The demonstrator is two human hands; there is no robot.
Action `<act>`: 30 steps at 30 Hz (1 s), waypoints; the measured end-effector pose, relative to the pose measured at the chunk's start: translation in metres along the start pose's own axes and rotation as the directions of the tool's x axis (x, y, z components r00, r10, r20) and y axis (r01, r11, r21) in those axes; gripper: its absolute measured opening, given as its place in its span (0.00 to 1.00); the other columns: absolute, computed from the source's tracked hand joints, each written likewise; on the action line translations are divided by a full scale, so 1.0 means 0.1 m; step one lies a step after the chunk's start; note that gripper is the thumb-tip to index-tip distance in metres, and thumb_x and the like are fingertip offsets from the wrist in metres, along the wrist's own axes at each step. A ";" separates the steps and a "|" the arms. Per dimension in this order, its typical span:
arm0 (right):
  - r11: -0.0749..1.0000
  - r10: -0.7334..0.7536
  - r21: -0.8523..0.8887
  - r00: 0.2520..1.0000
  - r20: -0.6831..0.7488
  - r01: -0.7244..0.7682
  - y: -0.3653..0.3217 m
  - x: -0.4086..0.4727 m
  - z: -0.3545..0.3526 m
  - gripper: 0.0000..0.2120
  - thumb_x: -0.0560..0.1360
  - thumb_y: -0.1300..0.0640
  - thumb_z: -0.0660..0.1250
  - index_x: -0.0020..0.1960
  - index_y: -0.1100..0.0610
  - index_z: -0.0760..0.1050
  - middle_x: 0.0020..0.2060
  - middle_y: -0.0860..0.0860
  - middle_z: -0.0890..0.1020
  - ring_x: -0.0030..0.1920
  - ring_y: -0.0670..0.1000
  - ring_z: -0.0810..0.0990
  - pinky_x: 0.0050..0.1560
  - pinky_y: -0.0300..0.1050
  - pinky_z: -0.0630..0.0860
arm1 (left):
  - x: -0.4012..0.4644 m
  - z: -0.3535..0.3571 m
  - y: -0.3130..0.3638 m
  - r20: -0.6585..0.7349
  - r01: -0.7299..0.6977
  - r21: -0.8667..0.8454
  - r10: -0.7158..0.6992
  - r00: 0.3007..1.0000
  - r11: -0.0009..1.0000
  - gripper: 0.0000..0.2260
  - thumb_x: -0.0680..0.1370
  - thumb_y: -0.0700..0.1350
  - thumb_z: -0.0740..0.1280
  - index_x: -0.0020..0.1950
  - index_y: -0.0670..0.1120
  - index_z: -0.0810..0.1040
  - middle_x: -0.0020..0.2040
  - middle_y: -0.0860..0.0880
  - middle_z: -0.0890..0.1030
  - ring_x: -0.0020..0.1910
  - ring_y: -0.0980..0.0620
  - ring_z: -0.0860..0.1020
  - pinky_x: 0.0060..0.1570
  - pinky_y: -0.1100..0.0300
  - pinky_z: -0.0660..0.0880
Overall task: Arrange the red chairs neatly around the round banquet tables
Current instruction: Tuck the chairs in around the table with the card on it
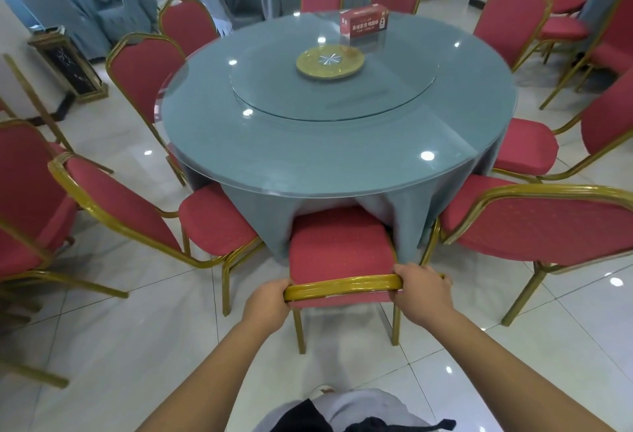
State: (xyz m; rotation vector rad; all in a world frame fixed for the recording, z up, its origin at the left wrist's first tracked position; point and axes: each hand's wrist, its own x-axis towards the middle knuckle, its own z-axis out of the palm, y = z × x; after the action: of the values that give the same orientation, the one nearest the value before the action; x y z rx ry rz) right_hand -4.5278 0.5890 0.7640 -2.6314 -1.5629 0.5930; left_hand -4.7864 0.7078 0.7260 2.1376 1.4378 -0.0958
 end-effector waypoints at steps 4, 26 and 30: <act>0.997 0.071 0.020 0.997 0.025 -0.072 -0.04 0.04 -0.03 0.05 0.72 0.58 0.63 0.41 0.48 0.75 0.39 0.44 0.74 0.49 0.52 0.74 0.59 0.59 0.69 | 0.09 0.00 0.03 0.030 0.026 0.074 -0.028 0.999 0.997 0.10 0.77 0.42 0.62 0.48 0.55 0.80 0.40 0.53 0.80 0.41 0.50 0.79 0.40 0.57 0.77; 0.995 0.105 -0.010 0.986 0.130 -0.104 -0.33 -0.07 -0.01 0.10 0.73 0.53 0.62 0.52 0.44 0.77 0.48 0.44 0.75 0.60 0.54 0.72 0.66 0.68 0.61 | 0.03 -0.03 -0.27 0.107 0.020 -0.108 -0.008 0.994 0.994 0.20 0.77 0.39 0.64 0.62 0.62 0.77 0.51 0.57 0.79 0.48 0.52 0.78 0.42 0.58 0.76; 0.988 -0.152 0.038 0.983 0.106 0.148 -0.81 -0.29 -0.04 0.22 0.73 0.38 0.63 0.65 0.40 0.72 0.62 0.41 0.74 0.71 0.50 0.64 0.73 0.64 0.47 | -0.15 -0.15 -0.48 0.134 0.110 -0.490 -0.050 0.990 0.865 0.29 0.77 0.35 0.67 0.74 0.58 0.68 0.68 0.57 0.68 0.60 0.58 0.72 0.59 0.60 0.73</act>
State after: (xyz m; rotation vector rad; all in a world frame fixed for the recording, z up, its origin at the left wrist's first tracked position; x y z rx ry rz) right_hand -4.6072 0.6057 0.7936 -2.4699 -1.7477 0.7538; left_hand -4.8381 0.7151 0.7243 1.6235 1.3103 0.1082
